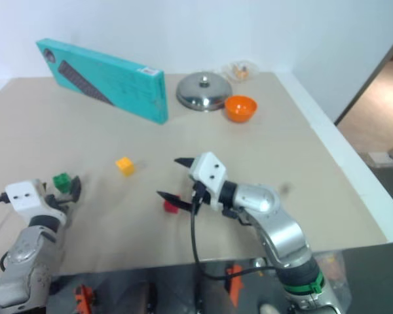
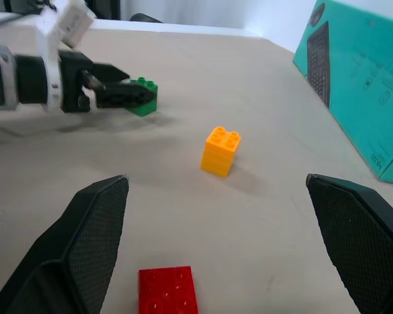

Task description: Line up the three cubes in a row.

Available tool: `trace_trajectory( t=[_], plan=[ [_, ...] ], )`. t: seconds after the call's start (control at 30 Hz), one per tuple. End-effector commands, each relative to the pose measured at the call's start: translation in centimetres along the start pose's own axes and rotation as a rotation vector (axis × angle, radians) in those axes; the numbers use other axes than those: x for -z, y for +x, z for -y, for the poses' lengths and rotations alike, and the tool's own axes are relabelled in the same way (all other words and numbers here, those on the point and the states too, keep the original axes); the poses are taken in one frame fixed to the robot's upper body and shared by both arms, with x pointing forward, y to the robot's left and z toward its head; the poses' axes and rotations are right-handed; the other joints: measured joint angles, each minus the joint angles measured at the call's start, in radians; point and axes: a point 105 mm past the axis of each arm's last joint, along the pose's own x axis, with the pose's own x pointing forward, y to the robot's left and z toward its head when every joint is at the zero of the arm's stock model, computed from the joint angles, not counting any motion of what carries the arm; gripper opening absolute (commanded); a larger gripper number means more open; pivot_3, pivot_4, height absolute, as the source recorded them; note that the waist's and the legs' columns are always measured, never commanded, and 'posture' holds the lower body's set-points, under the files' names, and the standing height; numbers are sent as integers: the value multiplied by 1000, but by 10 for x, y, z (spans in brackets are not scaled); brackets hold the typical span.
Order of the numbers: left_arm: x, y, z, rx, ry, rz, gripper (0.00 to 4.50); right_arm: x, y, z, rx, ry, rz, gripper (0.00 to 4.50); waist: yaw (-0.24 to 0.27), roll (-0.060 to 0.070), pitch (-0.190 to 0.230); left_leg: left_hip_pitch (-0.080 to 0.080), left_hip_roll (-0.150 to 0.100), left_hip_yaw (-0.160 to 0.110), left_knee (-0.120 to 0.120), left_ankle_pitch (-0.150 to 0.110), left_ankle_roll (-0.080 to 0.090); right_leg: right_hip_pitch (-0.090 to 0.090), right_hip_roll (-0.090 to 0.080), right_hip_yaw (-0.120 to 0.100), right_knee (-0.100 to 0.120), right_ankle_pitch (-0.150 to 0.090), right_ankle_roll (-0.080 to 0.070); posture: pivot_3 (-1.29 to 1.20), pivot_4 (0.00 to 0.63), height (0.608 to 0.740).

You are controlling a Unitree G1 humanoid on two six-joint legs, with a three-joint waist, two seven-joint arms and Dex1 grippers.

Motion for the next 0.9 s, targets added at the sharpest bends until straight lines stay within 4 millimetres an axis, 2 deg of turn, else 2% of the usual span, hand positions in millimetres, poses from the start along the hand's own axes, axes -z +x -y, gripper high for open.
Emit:
trace_trajectory(
  t=[0.03, 0.13, 0.33, 0.43, 0.6, 0.67, 0.8, 0.9],
  plan=[
    [-5, 6, 5, 14, 0, 13, 4500, -18, -6, -15, -101, -21, 58, 4488, 0, 0, 0, 0, 0, 0, 0, 0, 0, 0, 0, 0, 0, 0, 0, 0, 150, 740],
    [-3, 9, 9, 24, -11, 2, 4500, -16, -8, -20, -146, -29, 43, 4488, 0, -1, 0, 0, 0, 0, 0, 0, 0, 0, 0, 0, 0, 0, 0, 0, 150, 740],
    [-1, 16, 8, 24, -22, -5, 4500, -11, -9, -17, -157, -61, 22, 4488, 0, -1, 0, 0, -1, 0, 0, 0, 0, 0, 1, 0, 0, 0, 0, 0, 150, 740],
    [-1, 17, 8, 20, -33, -7, 3733, -10, -8, -15, -146, -71, 24, 4500, 0, -1, 0, 0, -2, 0, 0, 0, 0, 0, 1, 0, 0, 0, 0, 0, 150, 740],
    [-5, 18, 6, 14, -28, 6, 1910, -8, -7, -13, -138, -78, 24, 4500, 0, -2, 0, 0, -1, 0, 0, 0, 0, 0, 0, 0, 0, 0, 0, 0, 150, 740],
    [-5, 19, 4, 18, -20, 3, 1316, -7, -7, -12, -133, -82, 23, 4500, 0, -2, 0, 0, -1, 0, 0, 0, 0, 0, 0, 0, 0, 0, 0, 0, 150, 740],
    [-6, 19, 8, 112, 38, -8, 1324, -7, -7, -10, -126, -88, 22, 4500, 0, -2, 0, 0, -1, 0, 0, 0, 0, 0, 0, 0, 0, 0, 0, 0, 150, 740],
    [-5, 14, 23, 298, 121, -23, 1324, -7, -9, -10, -125, -90, 17, 4500, 0, -2, 0, 0, -1, 0, 0, 0, 0, 0, 1, 0, 0, 0, 0, 0, 150, 740]
  ],
)
